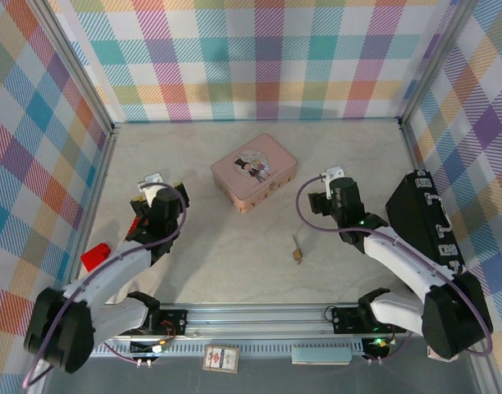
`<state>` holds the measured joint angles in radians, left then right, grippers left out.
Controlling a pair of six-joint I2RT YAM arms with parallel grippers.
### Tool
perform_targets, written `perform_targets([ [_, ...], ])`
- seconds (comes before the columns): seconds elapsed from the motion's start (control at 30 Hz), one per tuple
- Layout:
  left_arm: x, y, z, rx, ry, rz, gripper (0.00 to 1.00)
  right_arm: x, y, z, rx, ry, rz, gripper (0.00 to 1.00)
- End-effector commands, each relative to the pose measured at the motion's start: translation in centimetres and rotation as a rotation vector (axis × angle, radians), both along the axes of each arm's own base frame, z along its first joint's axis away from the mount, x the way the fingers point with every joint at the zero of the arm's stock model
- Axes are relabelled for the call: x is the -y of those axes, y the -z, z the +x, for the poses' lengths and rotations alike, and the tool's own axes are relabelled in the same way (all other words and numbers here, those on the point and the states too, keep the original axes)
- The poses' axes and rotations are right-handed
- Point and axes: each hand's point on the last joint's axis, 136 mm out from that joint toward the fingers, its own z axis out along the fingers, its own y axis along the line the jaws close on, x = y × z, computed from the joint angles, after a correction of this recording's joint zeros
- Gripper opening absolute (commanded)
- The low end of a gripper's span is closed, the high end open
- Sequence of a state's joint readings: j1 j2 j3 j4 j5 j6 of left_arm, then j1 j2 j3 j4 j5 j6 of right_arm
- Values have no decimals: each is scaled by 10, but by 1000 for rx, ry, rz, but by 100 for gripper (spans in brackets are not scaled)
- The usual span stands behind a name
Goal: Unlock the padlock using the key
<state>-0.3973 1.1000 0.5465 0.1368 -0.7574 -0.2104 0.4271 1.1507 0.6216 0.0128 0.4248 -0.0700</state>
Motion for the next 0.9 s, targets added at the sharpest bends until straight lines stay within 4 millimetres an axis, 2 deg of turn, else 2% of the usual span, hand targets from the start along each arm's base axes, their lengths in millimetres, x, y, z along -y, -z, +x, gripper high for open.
perform_targets([
  [0.0,-11,-8,16,23,-34,155,100,11,-2,19,105,17,-18,87],
  [0.23,2,35,43,-1,98,193,100,32,26,36,117,59,41,88],
  [0.4,-4,61,51,18,116,180,100,47,39,45,163,77,57,90],
  [0.53,-7,68,52,27,160,115,100,45,33,50,212,29,113,91],
  [0.67,-9,76,49,48,221,31,100,62,43,53,193,74,220,92],
  [0.7,-11,84,48,48,227,13,100,66,43,53,193,75,242,92],
  [0.73,-12,83,53,81,225,23,100,66,44,53,191,69,256,92],
  [0.8,-6,90,56,-8,259,1,100,62,45,52,194,42,266,92],
  [0.83,-5,90,60,3,274,-7,100,60,48,52,197,26,270,92],
  [0.87,-10,90,61,6,261,-20,100,61,52,51,194,21,278,93],
])
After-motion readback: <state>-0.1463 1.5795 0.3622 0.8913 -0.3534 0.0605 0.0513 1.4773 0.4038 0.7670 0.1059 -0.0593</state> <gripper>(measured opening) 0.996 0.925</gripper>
